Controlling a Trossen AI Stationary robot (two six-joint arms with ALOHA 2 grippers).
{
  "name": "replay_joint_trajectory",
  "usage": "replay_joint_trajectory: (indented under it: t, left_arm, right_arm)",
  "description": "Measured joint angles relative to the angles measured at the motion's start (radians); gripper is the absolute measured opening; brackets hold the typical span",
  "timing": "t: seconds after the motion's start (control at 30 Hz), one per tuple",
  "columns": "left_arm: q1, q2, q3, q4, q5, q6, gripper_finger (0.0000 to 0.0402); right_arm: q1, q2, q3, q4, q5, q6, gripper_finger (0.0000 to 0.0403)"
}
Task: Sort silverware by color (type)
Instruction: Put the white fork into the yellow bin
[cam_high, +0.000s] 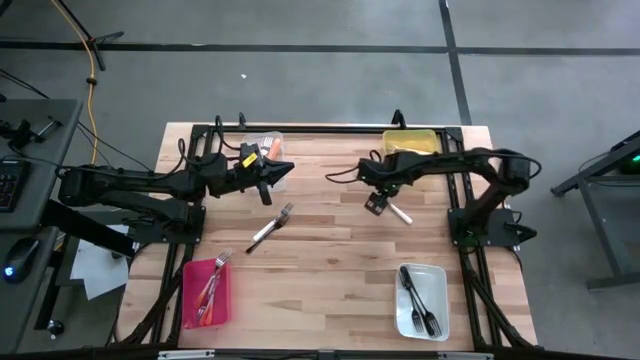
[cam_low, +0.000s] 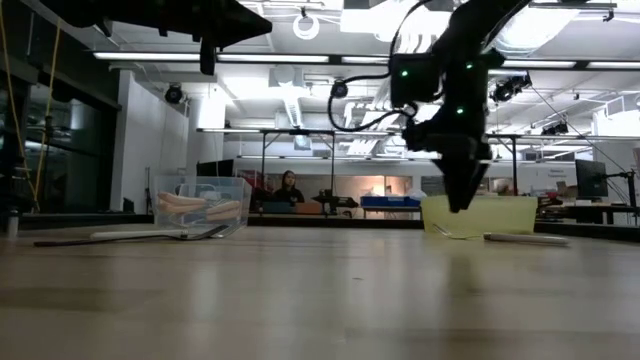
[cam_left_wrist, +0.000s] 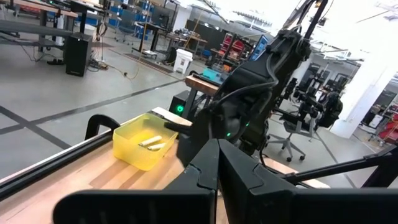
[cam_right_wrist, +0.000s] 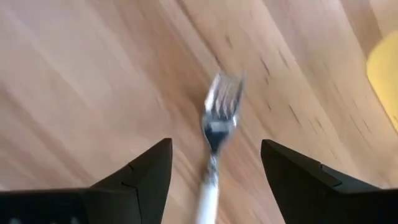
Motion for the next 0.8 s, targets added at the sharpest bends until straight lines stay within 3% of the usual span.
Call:
replay_joint_trajectory:
  t: [0.23, 0.47, 0.8]
  left_arm:
    - [0.0, 0.0, 0.0, -0.003, 0.0, 0.0, 0.0]
    - [0.001, 0.0, 0.0, -0.002, -0.006, 0.0, 0.0]
    - [0.001, 0.0, 0.0, 0.002, -0.008, -0.025, 0.0]
  right_arm:
    - [0.0, -0.188, -0.192, 0.048, -0.026, 0.014, 0.0231]
    - [0.004, -0.366, -0.367, 0.305, -0.14, 0.096, 0.0231]
    - [0.005, -0.306, -0.379, 0.344, -0.096, -0.057, 0.0231]
